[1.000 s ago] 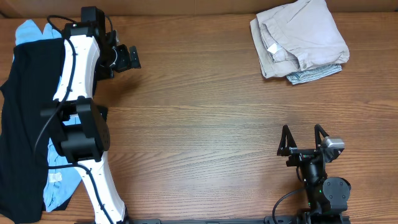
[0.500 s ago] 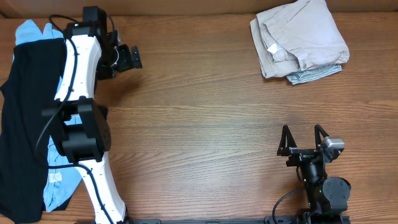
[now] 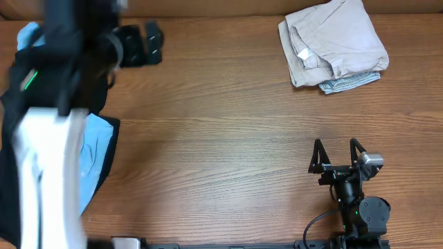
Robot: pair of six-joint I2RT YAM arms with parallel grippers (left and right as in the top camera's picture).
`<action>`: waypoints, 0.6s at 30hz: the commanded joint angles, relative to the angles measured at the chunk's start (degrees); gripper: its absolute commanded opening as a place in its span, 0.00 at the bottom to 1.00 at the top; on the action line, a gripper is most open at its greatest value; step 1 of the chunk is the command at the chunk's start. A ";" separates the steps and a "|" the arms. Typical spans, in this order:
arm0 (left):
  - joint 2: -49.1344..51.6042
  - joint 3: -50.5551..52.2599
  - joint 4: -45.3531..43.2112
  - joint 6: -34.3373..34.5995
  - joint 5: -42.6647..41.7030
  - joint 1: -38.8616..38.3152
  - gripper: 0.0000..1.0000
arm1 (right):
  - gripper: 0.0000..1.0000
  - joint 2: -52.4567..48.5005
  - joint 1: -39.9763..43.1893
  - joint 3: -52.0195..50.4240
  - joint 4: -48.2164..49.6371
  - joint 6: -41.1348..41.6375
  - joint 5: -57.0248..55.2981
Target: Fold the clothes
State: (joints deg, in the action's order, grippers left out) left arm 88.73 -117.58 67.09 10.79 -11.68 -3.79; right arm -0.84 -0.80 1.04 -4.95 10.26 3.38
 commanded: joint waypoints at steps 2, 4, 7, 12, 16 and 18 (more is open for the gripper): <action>-13.11 -0.33 0.48 -0.50 4.94 0.02 1.00 | 1.00 0.68 0.22 -0.59 0.42 0.04 -0.72; -18.21 1.66 -0.48 -0.48 7.98 0.04 1.00 | 1.00 0.68 0.22 -0.59 0.42 0.04 -0.72; -25.20 9.09 -6.27 -0.50 12.09 0.09 1.00 | 1.00 0.68 0.22 -0.59 0.42 0.04 -0.72; -36.54 32.28 -26.97 -0.50 12.35 0.70 1.00 | 1.00 0.68 0.22 -0.59 0.42 0.04 -0.72; -42.58 51.71 -42.60 -0.48 11.32 1.01 1.00 | 1.00 0.68 0.22 -0.59 0.42 0.04 -0.72; -44.46 60.94 -49.96 -0.48 10.47 1.16 1.00 | 1.00 0.68 0.22 -0.59 0.42 0.04 -0.72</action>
State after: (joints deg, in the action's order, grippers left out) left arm 46.37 -67.81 22.63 10.55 -0.99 -3.22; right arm -0.84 -0.78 1.04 -4.91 10.28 3.38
